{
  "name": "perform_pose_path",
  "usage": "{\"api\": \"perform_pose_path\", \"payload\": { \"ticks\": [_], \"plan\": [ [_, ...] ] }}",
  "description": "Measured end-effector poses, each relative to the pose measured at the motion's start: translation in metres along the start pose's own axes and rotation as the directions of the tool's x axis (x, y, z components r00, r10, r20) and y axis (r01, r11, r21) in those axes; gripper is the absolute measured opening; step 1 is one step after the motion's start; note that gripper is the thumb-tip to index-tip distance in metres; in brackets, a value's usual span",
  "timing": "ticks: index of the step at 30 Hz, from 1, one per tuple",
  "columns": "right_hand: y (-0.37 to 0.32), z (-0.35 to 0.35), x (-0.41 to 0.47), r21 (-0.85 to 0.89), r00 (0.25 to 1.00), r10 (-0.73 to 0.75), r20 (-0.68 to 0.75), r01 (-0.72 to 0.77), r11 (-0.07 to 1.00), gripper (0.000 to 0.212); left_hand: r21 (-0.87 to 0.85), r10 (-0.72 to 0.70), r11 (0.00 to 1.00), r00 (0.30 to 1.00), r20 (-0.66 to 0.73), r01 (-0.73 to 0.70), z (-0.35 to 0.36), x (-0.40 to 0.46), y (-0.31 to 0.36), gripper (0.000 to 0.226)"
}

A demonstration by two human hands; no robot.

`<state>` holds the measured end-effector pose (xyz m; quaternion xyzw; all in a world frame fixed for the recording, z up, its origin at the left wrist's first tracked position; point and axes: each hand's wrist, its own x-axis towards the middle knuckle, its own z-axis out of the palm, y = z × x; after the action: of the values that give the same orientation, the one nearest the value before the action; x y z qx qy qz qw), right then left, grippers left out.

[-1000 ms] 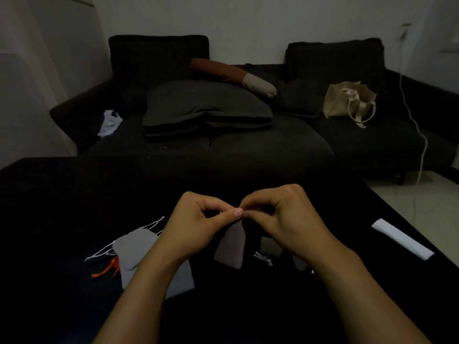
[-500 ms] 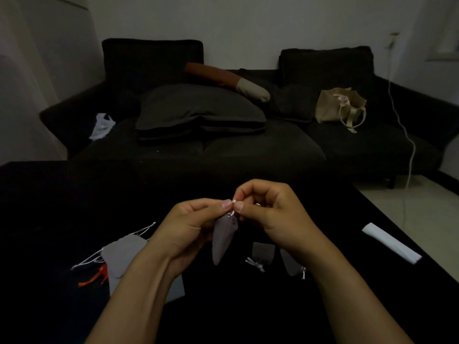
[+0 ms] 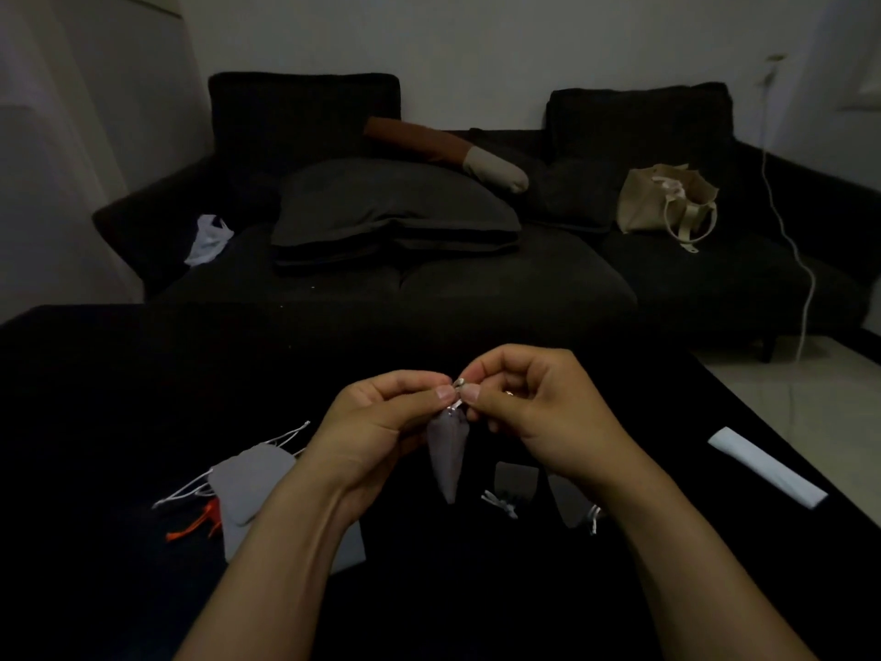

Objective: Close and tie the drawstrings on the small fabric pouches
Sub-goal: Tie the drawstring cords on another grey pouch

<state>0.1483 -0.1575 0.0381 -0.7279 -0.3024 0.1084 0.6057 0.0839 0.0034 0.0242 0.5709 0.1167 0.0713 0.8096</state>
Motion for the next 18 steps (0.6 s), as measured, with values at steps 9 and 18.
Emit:
{"api": "perform_pose_path", "payload": {
  "ticks": [9, 18],
  "plan": [
    [0.0054, -0.0033, 0.0012, -0.496, 0.996, -0.073, -0.043, 0.043, 0.868, 0.006, 0.126, 0.108, 0.987, 0.991, -0.083, -0.097, -0.0054, 0.0054, -0.0033, 0.021],
    [-0.0032, -0.0027, 0.0013, -0.649, 0.950, -0.271, 0.153, 0.304, 0.698, 0.011, 0.508, 0.185, 0.833, 0.976, 0.113, -0.217, -0.0073, 0.0047, -0.0058, 0.021]
  ]
}}
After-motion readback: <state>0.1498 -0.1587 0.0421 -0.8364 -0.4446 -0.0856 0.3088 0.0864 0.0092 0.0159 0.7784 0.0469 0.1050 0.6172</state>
